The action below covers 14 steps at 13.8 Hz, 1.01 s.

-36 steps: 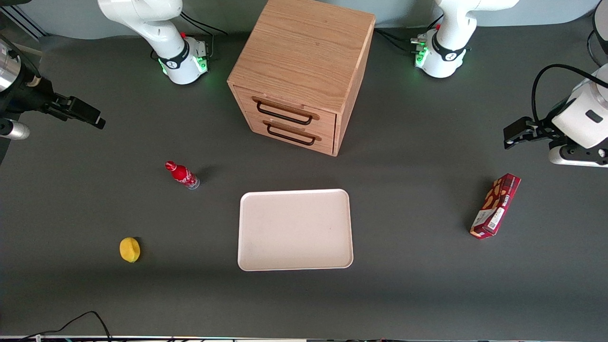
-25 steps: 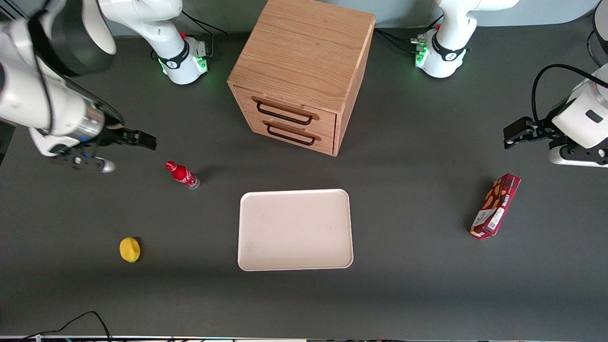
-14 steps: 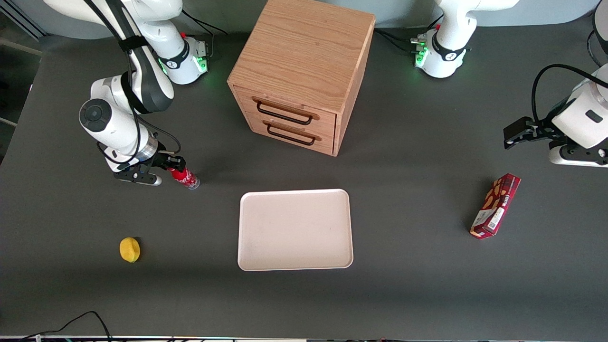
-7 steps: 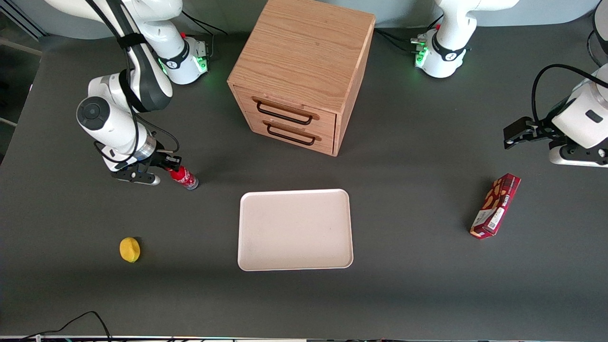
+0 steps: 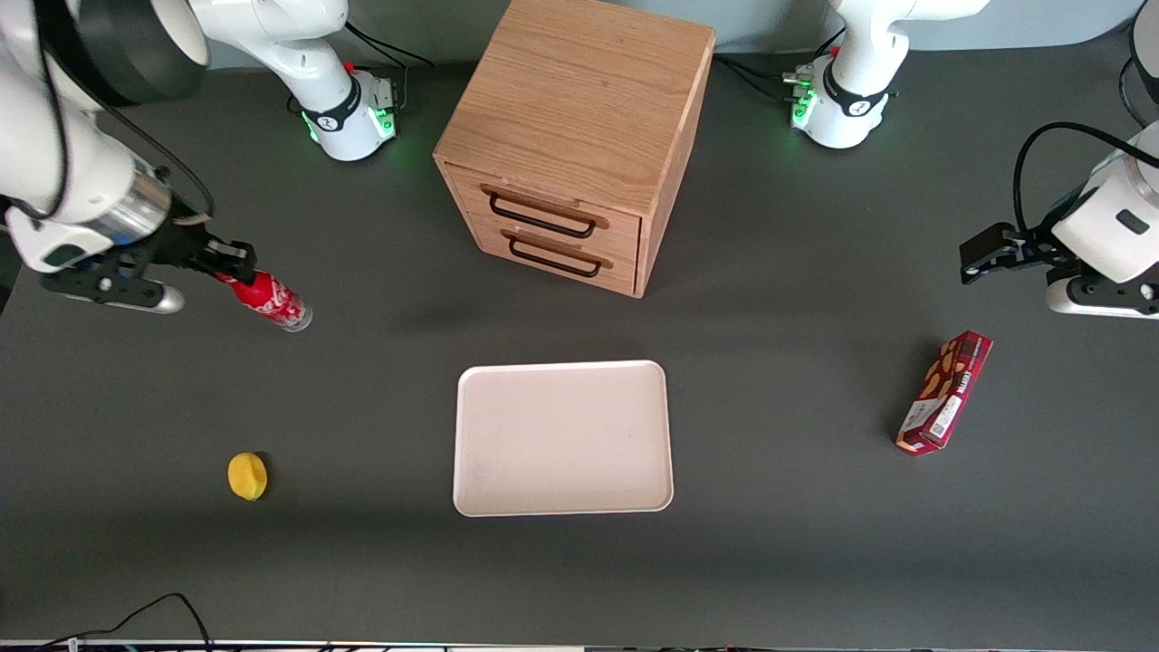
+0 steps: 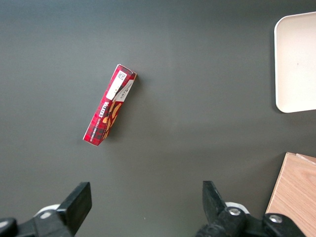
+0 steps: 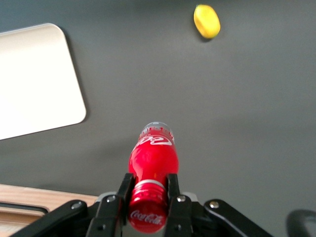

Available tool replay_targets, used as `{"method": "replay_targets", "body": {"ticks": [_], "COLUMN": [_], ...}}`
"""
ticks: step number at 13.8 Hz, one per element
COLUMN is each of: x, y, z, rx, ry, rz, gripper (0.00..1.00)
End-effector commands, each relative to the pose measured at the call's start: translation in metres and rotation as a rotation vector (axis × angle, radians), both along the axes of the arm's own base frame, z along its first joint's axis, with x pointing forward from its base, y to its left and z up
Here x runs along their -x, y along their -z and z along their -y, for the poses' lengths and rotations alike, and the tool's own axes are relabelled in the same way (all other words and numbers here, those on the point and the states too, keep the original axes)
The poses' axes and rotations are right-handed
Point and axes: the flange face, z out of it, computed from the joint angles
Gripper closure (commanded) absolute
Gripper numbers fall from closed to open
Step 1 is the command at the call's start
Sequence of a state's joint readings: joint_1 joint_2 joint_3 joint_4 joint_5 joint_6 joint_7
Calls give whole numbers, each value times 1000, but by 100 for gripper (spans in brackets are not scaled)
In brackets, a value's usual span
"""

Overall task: Place coke bottle on tray
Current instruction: 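Carry the bottle to the white tray and lower it onto it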

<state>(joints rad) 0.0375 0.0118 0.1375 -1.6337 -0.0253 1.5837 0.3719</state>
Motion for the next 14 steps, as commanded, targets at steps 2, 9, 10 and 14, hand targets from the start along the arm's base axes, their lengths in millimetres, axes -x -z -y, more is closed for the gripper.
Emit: {"method": "replay_targets", "body": {"ticks": [2,9,10,14], "x": [-81,-172,-177,-182], "y": [-8,152,177,230], "z": [-49,-161,-173,-201], "rx": [-47,-132,-122,-116], "ry": [106,475,510,548], "rz": [-63,39,58,89], "gripper": [100,100,100,100]}}
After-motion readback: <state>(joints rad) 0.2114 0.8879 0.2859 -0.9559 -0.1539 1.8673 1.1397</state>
